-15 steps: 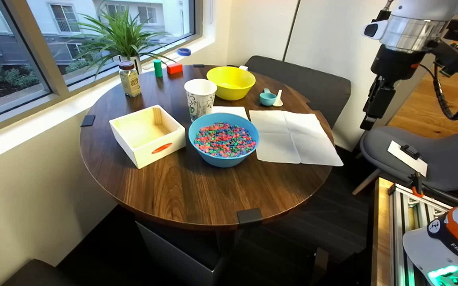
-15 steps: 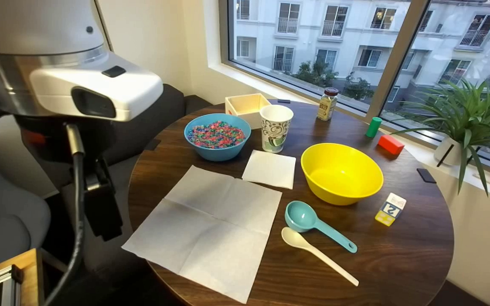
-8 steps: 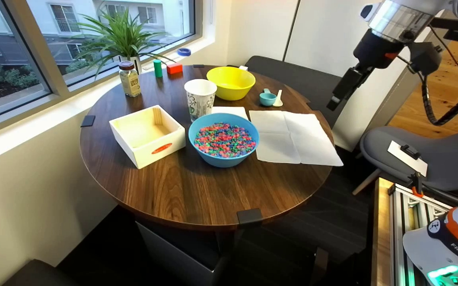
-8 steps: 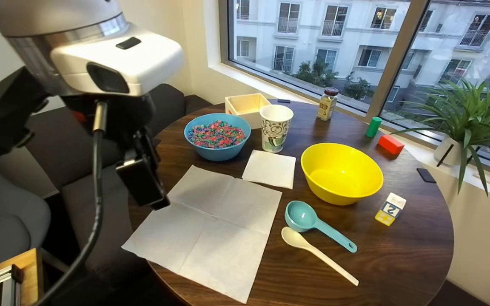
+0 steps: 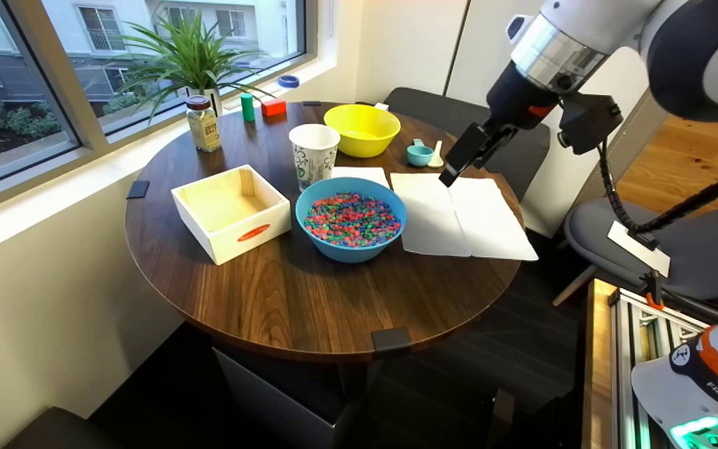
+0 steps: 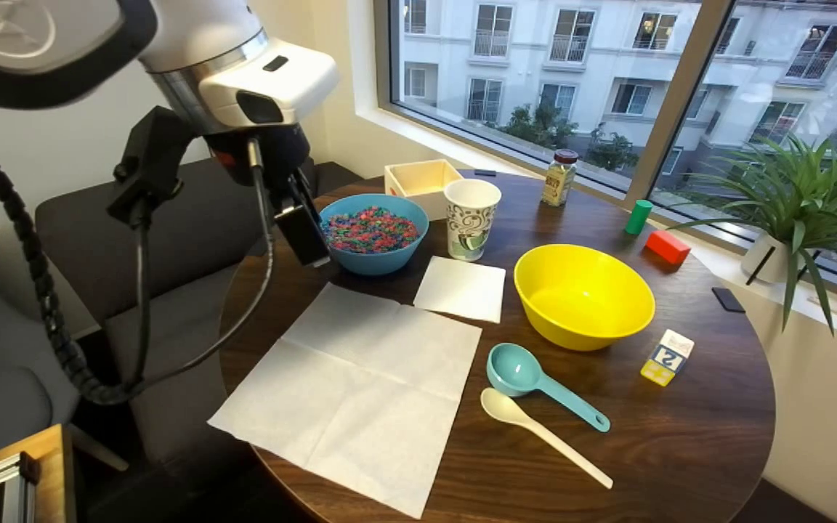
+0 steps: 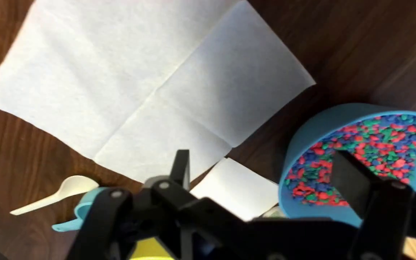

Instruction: Pick up some if the substance in the blue bowl and put it on the white paper towel, fold the paper towel into half from left to right

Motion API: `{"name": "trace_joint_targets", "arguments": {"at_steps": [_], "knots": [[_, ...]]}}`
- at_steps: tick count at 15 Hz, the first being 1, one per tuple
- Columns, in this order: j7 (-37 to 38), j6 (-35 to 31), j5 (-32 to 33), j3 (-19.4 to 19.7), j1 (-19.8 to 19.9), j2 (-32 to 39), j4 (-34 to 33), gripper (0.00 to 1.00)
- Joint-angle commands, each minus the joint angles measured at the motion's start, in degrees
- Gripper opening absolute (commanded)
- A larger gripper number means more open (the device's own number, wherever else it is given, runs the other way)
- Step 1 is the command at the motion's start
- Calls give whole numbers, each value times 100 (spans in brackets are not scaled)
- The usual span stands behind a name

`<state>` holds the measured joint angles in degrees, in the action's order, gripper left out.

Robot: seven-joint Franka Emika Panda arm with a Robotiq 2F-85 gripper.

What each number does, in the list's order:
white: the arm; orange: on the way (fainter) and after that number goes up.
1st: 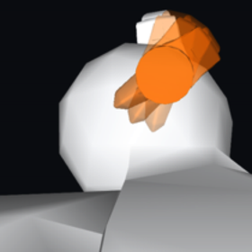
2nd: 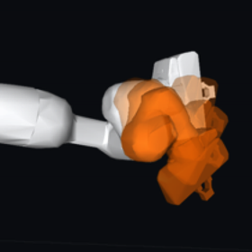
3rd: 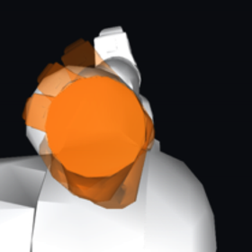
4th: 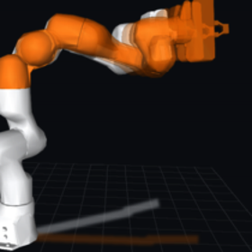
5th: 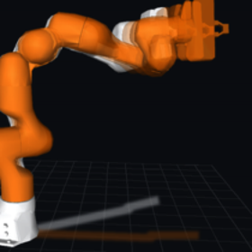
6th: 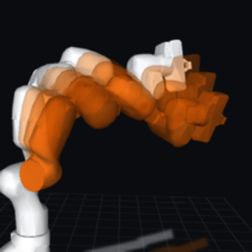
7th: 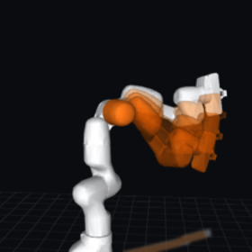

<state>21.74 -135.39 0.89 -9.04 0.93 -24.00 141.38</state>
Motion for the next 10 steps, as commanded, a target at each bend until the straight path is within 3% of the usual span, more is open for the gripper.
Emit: {"name": "trace_joint_targets", "arguments": {"at_steps": [1, 10], "knots": [[268, -368, 18, -246, -134, 659, -398, 100], [214, -336, 36, -216, -255, 890, -563, 100]]}}
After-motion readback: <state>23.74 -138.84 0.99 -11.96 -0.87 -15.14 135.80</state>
